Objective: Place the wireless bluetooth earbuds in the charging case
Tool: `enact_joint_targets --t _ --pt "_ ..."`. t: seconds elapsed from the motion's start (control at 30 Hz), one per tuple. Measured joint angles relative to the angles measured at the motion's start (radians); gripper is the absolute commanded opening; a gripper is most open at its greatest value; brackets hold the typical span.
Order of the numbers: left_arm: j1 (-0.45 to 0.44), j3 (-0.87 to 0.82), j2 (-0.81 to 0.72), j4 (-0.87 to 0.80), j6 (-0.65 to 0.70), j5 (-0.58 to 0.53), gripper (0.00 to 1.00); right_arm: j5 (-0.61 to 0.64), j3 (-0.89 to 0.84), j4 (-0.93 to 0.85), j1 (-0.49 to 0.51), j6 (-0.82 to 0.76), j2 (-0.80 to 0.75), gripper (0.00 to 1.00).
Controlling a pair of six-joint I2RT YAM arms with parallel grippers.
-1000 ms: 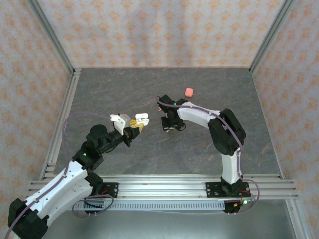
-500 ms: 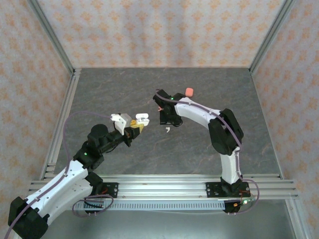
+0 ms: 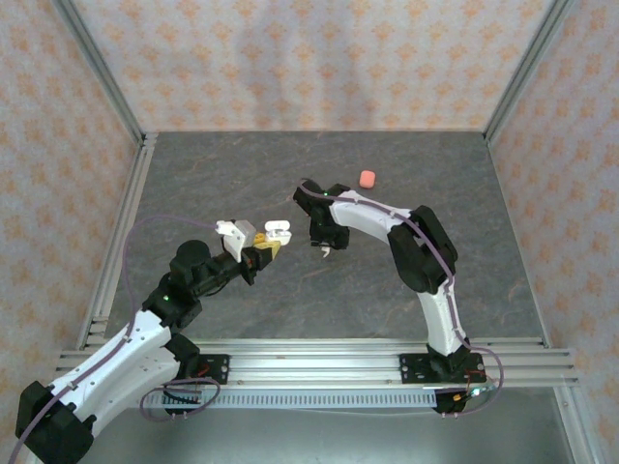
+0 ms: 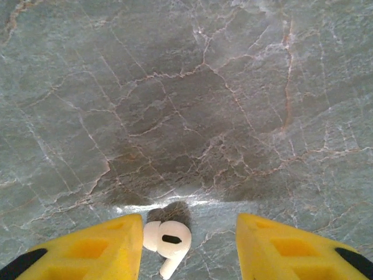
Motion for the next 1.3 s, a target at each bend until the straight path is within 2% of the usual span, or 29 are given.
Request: enact_joint_targets --t 0.53,0.83,1.3 --pt "-0.001 0.0 0.004 -0.001 -0.001 0.016 0.0 -0.025 -0.024 0.043 0.011 0.021 0.01 0.4" --pt "-0.001 0.0 -0.029 -0.001 -0.001 0.016 0.0 -0.035 -0.03 0.049 0.015 0.019 0.013 0.32" --pt "-0.001 -0.039 -0.059 0.04 -0.006 0.016 0.0 -0.031 -0.055 0.085 0.018 -0.018 -0.002 0.27"
